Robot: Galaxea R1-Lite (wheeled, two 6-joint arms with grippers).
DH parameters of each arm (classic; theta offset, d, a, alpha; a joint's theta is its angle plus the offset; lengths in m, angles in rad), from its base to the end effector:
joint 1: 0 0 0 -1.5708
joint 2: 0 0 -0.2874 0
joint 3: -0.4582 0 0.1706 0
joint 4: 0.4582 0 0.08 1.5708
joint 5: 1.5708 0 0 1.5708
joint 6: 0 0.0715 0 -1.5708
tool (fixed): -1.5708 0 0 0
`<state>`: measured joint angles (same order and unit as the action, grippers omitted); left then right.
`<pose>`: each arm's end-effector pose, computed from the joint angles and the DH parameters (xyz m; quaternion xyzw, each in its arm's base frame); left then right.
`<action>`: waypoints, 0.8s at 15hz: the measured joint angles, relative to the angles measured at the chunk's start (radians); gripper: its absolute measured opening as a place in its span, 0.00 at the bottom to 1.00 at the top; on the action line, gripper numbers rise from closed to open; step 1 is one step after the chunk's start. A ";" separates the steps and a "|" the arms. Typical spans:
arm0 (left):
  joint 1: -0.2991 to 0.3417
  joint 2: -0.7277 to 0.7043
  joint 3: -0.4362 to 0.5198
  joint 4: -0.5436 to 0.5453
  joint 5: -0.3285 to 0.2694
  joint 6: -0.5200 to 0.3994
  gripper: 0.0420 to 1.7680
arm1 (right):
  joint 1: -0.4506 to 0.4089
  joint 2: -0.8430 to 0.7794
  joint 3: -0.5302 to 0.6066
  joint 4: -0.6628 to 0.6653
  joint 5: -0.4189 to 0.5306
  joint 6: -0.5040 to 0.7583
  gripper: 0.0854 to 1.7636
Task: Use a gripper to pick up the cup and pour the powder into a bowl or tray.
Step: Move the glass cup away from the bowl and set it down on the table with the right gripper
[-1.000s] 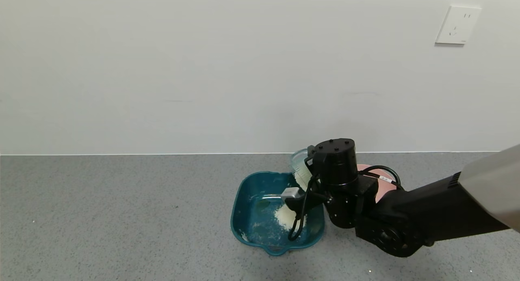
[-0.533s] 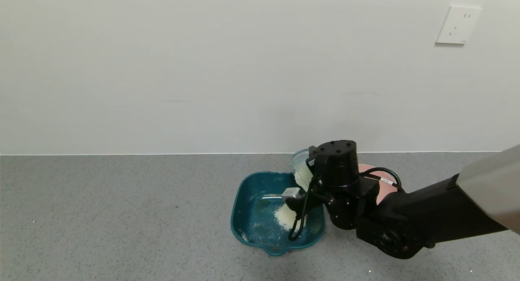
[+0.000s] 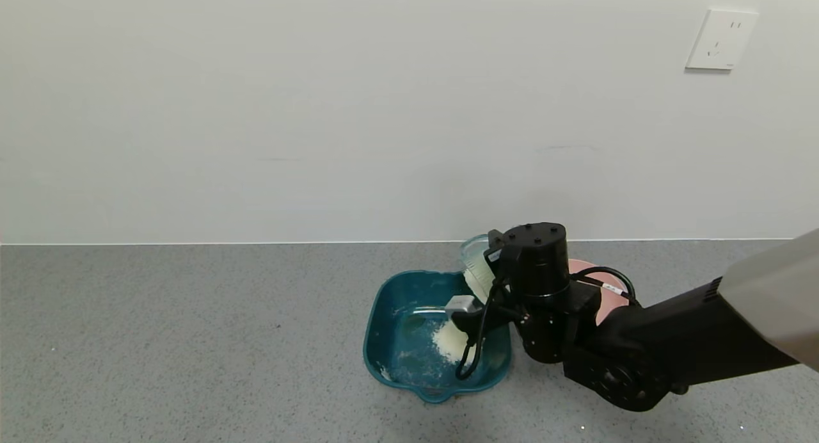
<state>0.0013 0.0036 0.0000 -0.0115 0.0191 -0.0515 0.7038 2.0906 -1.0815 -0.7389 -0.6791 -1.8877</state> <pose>0.0174 0.0014 0.0771 -0.0258 -0.0042 0.0101 0.9996 0.3484 0.2368 0.1239 -0.8528 0.0510 0.0912 0.5117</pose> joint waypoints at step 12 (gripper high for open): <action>0.000 0.000 0.000 0.000 0.000 0.000 0.97 | 0.017 0.003 -0.009 -0.004 -0.007 -0.010 0.75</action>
<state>0.0013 0.0036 0.0000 -0.0115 0.0196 -0.0515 0.7211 2.0940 -1.0900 -0.7428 -0.6864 -1.8974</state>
